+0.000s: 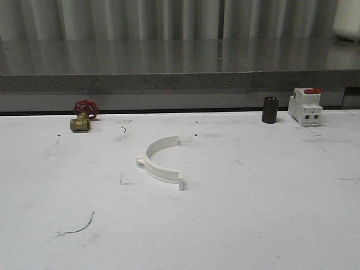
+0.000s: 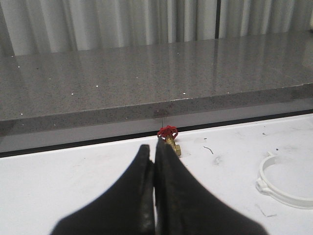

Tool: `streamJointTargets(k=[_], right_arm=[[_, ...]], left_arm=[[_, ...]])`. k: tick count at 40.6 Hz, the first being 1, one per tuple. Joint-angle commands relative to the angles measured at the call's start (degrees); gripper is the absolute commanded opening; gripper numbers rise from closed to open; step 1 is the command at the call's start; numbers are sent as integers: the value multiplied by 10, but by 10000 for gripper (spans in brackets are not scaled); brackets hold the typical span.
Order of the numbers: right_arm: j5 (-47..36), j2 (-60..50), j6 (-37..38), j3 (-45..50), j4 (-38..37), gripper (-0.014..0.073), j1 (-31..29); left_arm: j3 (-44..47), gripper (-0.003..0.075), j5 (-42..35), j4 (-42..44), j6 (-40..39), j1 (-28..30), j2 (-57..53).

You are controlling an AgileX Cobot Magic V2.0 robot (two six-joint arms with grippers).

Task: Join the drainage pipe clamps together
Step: 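Grasp the second clamp half's end tab with the right gripper, then carry the clamp half toward the placed half, aligning the open ends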

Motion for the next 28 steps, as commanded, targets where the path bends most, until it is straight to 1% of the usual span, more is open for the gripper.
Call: streamJointTargets(k=[1,5,11,18,28], right_arm=[[11,-59,-2,-20,-10,108,21],[15,-75,9,-20,-11,108,57],[26,-84,47,-20,-11,108,122],[36,-84,74,-20,-11,108,220],[25,-72,147,-24,-11,108,338]], left_arm=[[-16,-20,-45,2,1,1,5],[-16,-20,-45,2,1,1,5],[-16,-20,-45,2,1,1,5],[-16,-20,-45,2,1,1,5],[-16,-20,-45,2,1,1,5]])
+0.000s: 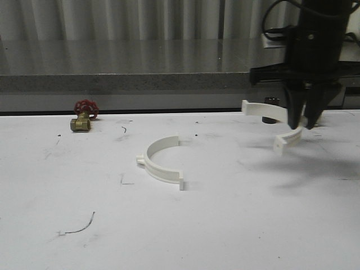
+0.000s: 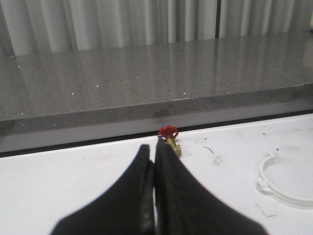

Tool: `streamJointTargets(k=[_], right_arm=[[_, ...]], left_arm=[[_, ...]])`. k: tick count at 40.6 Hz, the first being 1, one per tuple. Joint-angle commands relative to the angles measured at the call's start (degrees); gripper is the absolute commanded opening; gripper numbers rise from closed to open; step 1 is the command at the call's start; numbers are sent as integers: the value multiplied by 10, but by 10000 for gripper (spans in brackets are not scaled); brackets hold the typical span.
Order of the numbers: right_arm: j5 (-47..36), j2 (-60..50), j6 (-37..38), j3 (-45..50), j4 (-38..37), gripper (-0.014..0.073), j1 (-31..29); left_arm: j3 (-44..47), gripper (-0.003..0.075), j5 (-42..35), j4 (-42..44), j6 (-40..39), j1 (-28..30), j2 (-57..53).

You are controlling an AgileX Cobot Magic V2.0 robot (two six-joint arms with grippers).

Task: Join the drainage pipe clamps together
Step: 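Carry the clamp half toward the placed half, aligning the open ends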

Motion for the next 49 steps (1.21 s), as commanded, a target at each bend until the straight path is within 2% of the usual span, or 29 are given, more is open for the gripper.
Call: streamJointTargets(k=[1,7,14,30,49], right_arm=[[-5,-20,34,-21,-6,108,35],[-22,9,70,-37,-6,108,91],[-27,47,105,-76,-6,108,119],[-24,98,109,-130,-5,108,120],[-16,101,128,-130,-20,108,119]], left_arm=[[-16,-20,-45,2,1,1,5],[-16,-20,-45,2,1,1,5],[-16,-20,-45,2,1,1,5],[-16,-20,-45,2,1,1,5],[-16,-20,-45,2,1,1,5]])
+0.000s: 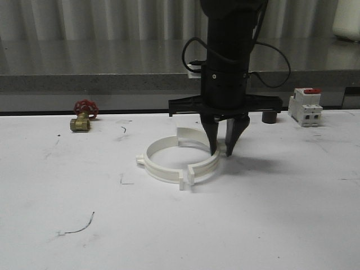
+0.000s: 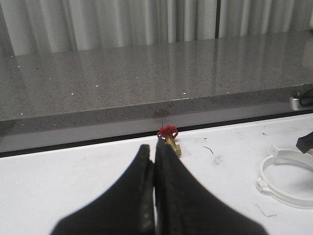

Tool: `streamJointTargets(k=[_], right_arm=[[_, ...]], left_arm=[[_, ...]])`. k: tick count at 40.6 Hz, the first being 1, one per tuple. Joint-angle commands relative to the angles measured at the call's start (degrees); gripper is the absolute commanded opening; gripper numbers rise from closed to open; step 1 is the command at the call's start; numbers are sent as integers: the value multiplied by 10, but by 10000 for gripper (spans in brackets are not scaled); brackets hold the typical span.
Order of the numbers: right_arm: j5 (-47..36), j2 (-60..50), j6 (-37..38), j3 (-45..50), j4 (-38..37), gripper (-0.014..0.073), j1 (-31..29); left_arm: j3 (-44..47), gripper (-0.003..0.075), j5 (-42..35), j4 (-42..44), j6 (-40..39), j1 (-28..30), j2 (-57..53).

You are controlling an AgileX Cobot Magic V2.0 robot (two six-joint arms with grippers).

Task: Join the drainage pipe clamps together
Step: 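Carry the clamp half toward the placed half, aligning the open ends, then press the held half against the placed half to close the ring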

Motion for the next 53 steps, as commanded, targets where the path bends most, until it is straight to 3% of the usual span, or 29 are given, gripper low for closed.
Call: streamJointTargets(k=[1,53], right_arm=[[7,-31,9,-18,-19,108,-2],[-14,-15,39,-18,-15,108,-3]], left_arm=[[-16,-20,-45,2,0,1,5],[-16,-20,-45,2,0,1,5]])
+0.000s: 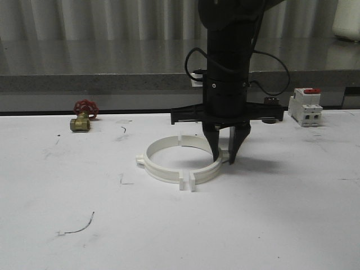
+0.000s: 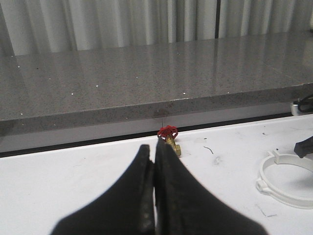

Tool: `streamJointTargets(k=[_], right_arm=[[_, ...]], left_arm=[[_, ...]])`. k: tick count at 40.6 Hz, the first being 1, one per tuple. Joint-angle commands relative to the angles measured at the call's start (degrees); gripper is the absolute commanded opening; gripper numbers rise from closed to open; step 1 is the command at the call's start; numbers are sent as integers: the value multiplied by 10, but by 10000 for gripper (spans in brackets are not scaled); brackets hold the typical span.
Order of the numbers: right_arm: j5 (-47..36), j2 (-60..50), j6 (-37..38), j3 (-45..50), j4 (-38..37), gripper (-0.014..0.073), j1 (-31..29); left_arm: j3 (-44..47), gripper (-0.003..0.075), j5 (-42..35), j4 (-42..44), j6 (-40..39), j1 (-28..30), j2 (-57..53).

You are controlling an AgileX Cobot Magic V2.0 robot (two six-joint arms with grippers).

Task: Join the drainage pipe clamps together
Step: 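Press the held half against the placed half to close the ring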

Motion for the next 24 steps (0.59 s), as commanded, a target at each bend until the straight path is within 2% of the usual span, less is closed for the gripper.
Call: streamJointTargets(k=[1,24], right_arm=[[-14,-32,4,-16,-8,108,-3],[-20,-32,14,-16,10,108,-3]], left_arm=[[-16,-20,-45,2,0,1,5],[-16,-20,-45,2,0,1,5]])
